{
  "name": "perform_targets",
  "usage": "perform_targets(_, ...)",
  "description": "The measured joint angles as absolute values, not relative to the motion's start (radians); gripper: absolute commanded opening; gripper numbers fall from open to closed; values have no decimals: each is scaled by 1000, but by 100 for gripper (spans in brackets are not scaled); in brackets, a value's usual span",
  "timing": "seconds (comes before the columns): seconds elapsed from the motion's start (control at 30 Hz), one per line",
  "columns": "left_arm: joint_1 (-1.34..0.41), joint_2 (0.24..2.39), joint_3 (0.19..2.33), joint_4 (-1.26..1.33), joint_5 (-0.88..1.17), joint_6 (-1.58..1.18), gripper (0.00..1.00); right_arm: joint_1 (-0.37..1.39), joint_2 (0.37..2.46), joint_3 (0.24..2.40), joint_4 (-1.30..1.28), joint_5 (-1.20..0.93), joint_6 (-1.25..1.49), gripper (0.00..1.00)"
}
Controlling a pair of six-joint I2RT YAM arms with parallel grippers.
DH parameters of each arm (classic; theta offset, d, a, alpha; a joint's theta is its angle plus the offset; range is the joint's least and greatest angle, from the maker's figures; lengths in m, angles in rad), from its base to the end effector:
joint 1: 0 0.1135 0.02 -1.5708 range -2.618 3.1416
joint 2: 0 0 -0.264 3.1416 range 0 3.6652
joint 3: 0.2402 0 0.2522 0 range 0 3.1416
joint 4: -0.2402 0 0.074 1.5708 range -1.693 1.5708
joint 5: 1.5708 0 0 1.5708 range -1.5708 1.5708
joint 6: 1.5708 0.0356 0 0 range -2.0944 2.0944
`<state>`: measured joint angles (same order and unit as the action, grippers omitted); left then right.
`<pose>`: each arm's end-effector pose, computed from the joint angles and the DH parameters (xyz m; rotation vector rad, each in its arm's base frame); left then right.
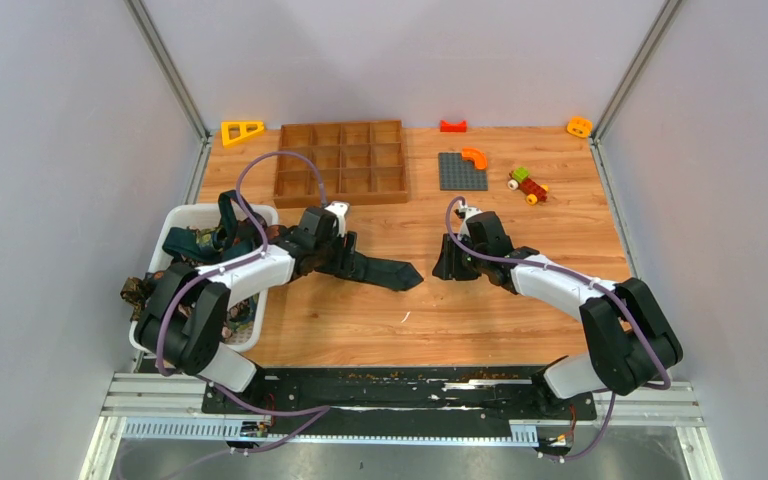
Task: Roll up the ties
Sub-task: Roll the tie at the center of the board.
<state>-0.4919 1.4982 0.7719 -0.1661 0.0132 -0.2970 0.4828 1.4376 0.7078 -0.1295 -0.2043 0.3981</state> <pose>0.2577 -0.1386 0.1737 0.2488 2.4848 -0.3538 0.2434 0.1357 0.1741 -0.2017 2.5033 0.6302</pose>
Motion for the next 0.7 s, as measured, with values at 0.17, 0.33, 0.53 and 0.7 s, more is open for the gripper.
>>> perform_targets(0.17,-489,1522,774,-126,34,-300,63,483,1438,708,-130,-205,398,40)
perform_targets(0.33,-488,1546,779,-90,62,-307,60,483,1438,708,-130,-205,398,40)
perform_targets(0.53,-486,1577,779,-32,94,-319,53,483,1439,708,-130,-207,398,40)
perform_targets(0.7,-481,1617,789,23,133,-337,44,483,1445,714,-130,-212,398,40)
